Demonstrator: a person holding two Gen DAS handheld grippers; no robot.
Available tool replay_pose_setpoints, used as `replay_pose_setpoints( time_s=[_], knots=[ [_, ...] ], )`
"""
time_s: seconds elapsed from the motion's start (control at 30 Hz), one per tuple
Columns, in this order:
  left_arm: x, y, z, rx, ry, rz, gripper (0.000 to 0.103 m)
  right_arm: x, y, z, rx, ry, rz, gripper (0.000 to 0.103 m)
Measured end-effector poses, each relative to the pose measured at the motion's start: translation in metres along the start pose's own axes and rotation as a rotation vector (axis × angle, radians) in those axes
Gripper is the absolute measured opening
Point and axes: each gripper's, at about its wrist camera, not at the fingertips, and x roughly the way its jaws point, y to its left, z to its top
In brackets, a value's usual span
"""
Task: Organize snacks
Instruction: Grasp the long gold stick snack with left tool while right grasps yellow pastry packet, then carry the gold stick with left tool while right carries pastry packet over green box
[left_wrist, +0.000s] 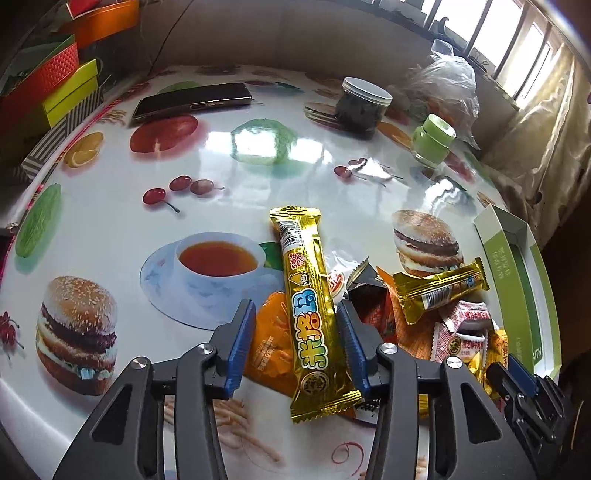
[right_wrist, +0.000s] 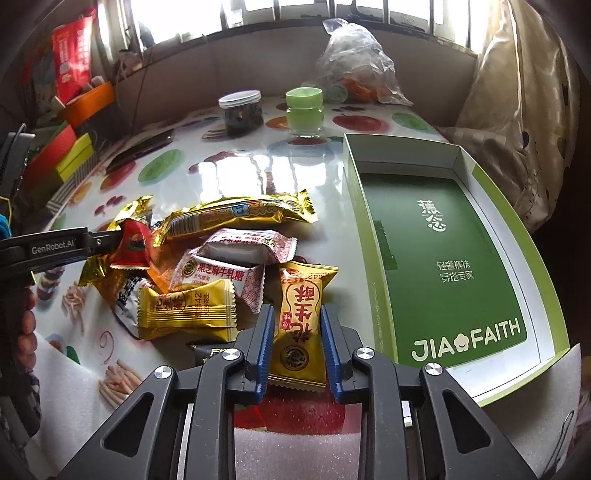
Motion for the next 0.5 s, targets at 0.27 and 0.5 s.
replay_pose_setpoints(
  time_s=[0.27,0.5],
  knots=[
    [0.0048,0.0023,0.0051,0.012,-0.007,0.013,0.046,0.0034,0.0030,0.0014,-0.016,0.006,-0.015,0.024],
    [0.0065,0.0028,0.0071,0.024,-0.010,0.011,0.026,0.0039,0.0019,0.0009,-0.011,-0.002,-0.016,0.021]
  ],
)
